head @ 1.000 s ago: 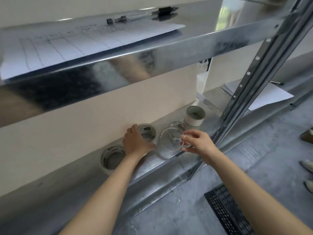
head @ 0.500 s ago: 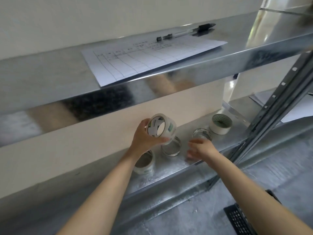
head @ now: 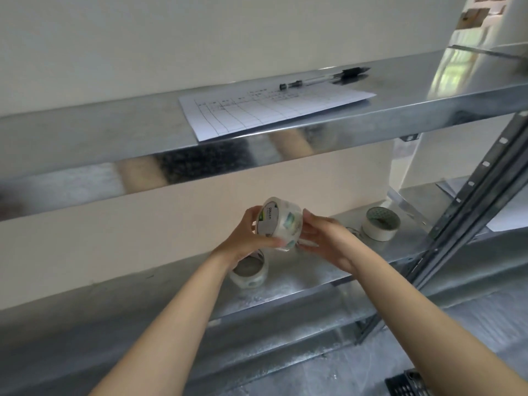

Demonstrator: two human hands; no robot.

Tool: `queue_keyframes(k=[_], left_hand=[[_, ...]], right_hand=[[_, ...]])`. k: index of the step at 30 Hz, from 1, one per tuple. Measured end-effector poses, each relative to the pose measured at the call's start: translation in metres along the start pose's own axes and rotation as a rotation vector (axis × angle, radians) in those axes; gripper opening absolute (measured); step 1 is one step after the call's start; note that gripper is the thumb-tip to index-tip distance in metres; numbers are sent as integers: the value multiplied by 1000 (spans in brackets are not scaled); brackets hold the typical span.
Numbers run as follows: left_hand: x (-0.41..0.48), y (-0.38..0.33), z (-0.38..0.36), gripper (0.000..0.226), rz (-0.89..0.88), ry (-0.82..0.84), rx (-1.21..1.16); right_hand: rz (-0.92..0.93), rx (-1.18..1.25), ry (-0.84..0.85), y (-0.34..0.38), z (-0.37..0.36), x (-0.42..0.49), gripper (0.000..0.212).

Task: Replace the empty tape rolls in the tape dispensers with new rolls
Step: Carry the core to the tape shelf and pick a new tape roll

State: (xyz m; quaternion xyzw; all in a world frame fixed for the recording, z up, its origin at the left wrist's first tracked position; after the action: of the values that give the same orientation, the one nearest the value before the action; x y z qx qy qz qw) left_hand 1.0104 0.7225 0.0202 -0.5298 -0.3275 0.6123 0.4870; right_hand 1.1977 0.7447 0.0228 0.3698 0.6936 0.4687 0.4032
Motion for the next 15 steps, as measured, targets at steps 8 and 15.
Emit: queue_keyframes(k=[8, 15], left_hand=[[-32, -3, -6, 116, 15, -57, -113], [-62, -22, 3, 103, -72, -165, -145]], right_hand=[[185, -178, 136, 27, -24, -21, 22], [207, -146, 238, 41, -37, -32, 16]])
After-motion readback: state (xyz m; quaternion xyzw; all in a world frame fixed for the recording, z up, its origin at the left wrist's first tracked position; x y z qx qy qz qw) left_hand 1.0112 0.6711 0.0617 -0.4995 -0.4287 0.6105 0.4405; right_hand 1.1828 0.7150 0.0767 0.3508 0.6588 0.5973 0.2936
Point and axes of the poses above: each hand's wrist, its own x-axis towards the middle knuckle, its own z-axis out of the back of the hand, y = z × x, the point moved 3 cm from there along x, towards the middle knuckle, and after that the axes turned 8 degrees about z, right-handed, at the moved point
